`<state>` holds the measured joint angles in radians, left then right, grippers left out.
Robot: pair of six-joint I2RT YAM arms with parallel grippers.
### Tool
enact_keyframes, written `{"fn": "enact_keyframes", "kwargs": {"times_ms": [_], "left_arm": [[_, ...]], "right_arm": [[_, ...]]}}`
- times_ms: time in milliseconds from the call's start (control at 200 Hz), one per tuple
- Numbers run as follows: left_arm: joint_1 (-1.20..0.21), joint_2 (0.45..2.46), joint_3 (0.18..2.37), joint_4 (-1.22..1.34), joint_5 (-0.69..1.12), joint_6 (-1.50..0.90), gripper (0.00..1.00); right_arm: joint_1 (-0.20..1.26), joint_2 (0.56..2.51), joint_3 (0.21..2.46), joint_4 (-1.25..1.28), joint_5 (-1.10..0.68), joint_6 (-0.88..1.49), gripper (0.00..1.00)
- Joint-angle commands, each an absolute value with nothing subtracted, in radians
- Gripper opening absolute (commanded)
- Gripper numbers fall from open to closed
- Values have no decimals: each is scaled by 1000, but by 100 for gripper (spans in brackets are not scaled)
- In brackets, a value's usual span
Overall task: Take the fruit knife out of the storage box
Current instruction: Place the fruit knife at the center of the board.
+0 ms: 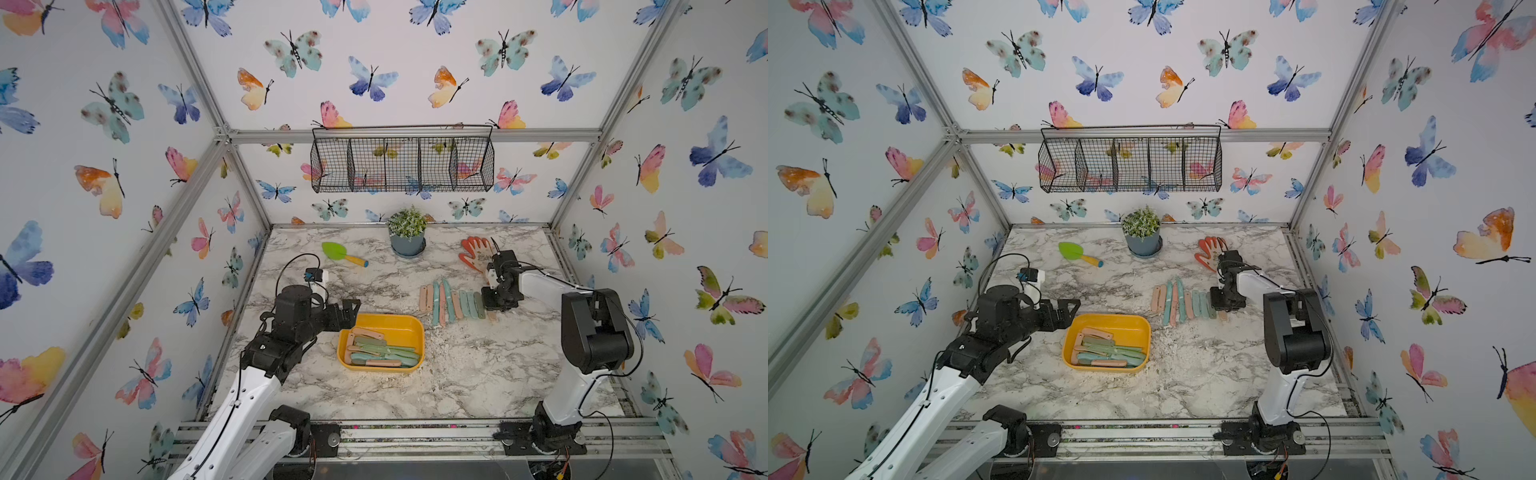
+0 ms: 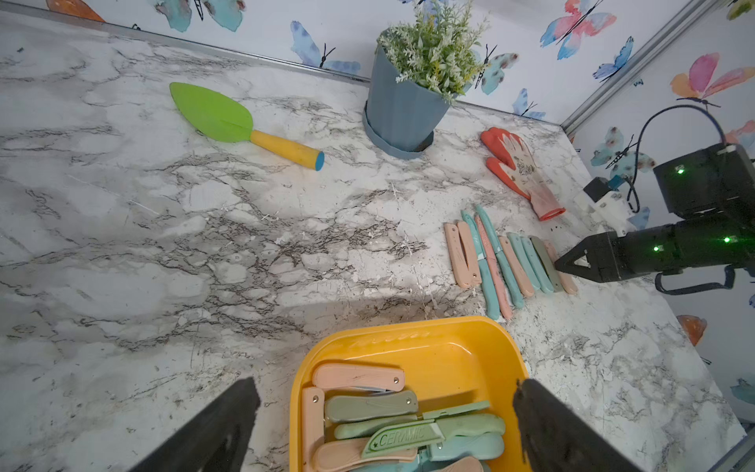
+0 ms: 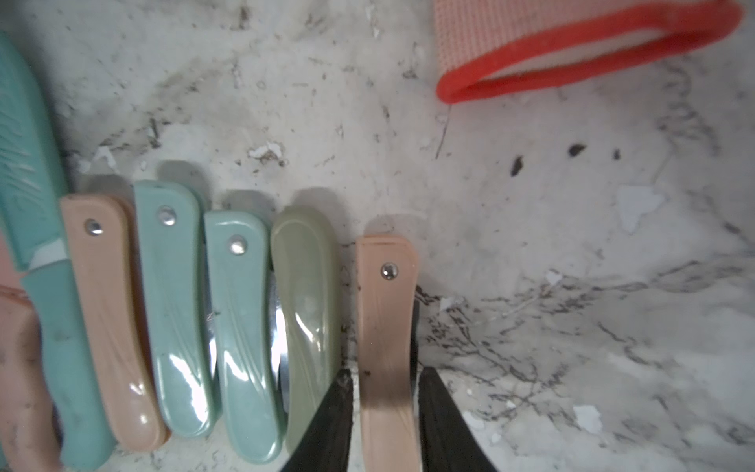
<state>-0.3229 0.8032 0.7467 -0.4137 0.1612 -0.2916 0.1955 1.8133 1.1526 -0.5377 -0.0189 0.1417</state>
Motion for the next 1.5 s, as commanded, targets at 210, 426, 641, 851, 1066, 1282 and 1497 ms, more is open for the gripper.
{"fn": "enact_keyframes", "kwargs": {"times_ms": [210,426,641,851,1066,1282,1497], "left_arm": [[-324,783,762,-428,125,-282,98],[-318,752,759,-432,46,-294,98],[-278,722,757,-439,-74,-317,98],[-257,697,758,-453,-192,-337,98],[-255,695,761,-463,-229,-346,98],[-253,690,765,-469,-243,-350,98],[-252,682,761,-464,-245,-350,98]], "right_arm": [[190,1644,1163,-515,-112,146,33],[214,1486,1102,-376,-321,83,34],[424,1404,1095,-316,-352,-23,40],[701,1476,1140,-300,-298,-97,45],[888,1639,1255,-378,-232,-183,46],[1002,1856,1421,-541,-148,-244,47],[1046,1987,1523,-643,-151,-304,50]]}}
